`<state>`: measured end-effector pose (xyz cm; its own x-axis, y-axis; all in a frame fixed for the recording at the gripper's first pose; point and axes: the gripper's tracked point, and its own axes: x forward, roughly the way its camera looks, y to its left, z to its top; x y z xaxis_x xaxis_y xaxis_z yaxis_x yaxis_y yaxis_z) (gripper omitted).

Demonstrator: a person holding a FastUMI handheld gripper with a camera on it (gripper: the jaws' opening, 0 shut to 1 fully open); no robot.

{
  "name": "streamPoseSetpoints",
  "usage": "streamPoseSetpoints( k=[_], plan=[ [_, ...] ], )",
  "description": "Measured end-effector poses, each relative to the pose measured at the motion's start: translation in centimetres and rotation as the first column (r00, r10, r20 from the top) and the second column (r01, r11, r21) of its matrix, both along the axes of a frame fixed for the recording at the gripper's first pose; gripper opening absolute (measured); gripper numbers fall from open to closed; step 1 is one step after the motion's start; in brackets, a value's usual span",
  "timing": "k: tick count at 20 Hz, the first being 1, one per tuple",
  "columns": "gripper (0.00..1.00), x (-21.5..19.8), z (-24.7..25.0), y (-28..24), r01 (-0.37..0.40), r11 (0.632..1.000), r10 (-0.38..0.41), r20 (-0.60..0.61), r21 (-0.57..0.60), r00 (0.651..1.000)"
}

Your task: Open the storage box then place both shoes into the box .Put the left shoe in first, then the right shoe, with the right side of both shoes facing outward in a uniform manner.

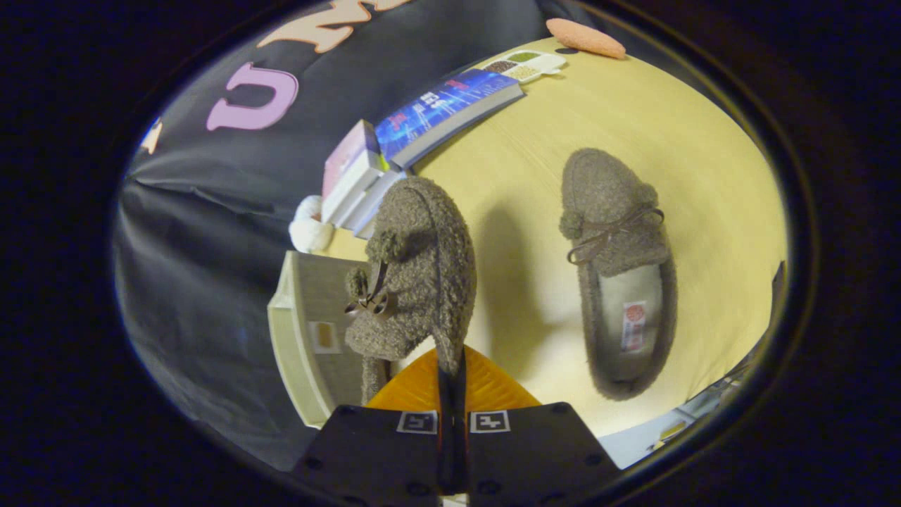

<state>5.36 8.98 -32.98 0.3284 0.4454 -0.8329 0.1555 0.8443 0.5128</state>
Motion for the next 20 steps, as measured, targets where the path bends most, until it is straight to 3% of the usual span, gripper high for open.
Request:
streamPoseSetpoints(
  k=[2,10,15,20],
  plan=[
    [0.03,-0.3,2.7,1.4,-0.014,0.999,0.013,0.01,0.051,1.0],
    [0.03,-2.9,9.7,9.3,-0.188,0.973,0.184,0.036,0.136,0.982],
    [0.03,-4.2,8.8,15.3,-0.299,0.943,0.3,0.01,0.144,0.954],
    [0.03,-3.8,5.5,20.1,-0.348,0.932,0.352,-0.03,0.103,0.935]
  ],
)
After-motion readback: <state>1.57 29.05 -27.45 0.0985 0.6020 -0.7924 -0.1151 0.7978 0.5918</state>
